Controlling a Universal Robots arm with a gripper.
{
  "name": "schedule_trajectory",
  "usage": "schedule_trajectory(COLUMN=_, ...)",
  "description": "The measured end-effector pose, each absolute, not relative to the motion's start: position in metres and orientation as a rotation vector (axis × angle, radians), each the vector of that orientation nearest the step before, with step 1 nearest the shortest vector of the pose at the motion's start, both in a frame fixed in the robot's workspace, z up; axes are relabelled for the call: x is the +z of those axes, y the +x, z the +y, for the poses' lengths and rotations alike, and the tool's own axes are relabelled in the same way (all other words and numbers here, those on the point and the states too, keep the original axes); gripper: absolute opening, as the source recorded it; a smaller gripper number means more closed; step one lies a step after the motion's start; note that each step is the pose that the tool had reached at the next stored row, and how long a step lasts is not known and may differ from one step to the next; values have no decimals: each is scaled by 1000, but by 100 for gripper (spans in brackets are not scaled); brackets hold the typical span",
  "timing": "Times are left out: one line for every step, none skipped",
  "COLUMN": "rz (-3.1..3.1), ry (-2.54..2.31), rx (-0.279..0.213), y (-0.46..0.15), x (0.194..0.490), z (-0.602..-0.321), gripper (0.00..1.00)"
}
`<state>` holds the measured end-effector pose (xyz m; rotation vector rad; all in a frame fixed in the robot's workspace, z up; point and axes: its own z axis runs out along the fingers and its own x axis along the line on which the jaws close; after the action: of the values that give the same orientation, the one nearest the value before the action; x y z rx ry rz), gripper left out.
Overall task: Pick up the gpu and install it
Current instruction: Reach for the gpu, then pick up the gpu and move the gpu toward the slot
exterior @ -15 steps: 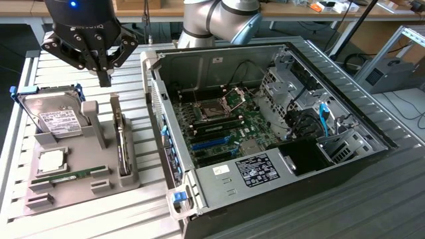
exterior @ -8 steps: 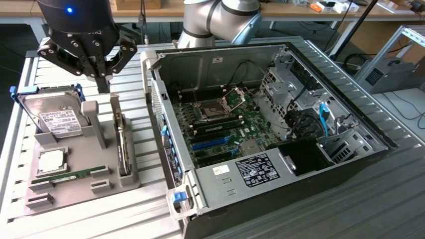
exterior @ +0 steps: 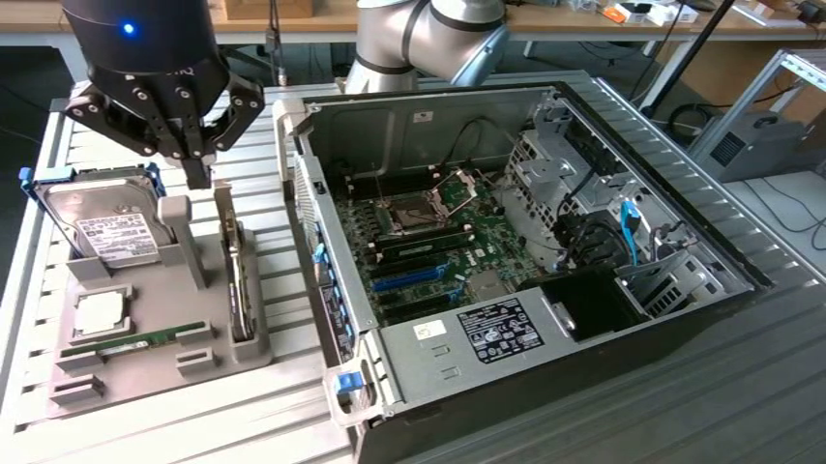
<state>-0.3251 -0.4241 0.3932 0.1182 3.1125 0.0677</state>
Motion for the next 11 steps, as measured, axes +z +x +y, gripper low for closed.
schedule_trajectory(rz=3112, ry=118, rx=68, y=-325, x=393, z=-424, gripper=11)
schedule_trajectory(rz=3112, ry=118, rx=68, y=-325, x=393, z=-424, gripper=11)
schedule_trajectory(rz=3112, ry=118, rx=68, y=-325, x=393, z=-424, gripper=11)
schedule_trajectory(rz=3112, ry=118, rx=68, y=-325, x=393, z=-424, gripper=11)
schedule_trajectory(rz=3112, ry=118, rx=68, y=-325, x=393, z=-424, gripper=11)
schedule_trajectory(rz=3112, ry=118, rx=68, y=-325, x=393, z=-424, gripper=11)
schedule_trajectory(rz=3112, ry=118, rx=68, y=-325, x=393, z=-424, gripper=11)
schedule_trajectory(rz=3112, ry=118, rx=68, y=-325, x=393, z=-424, gripper=11)
schedule_trajectory(rz=3112, ry=118, rx=68, y=-325, x=393, z=-424, gripper=11)
schedule_trajectory(rz=3113, ry=118, rx=68, y=-325, x=393, z=-424, gripper=11)
schedule_trajectory(rz=3112, ry=118, rx=68, y=-325, x=393, z=-424, gripper=11)
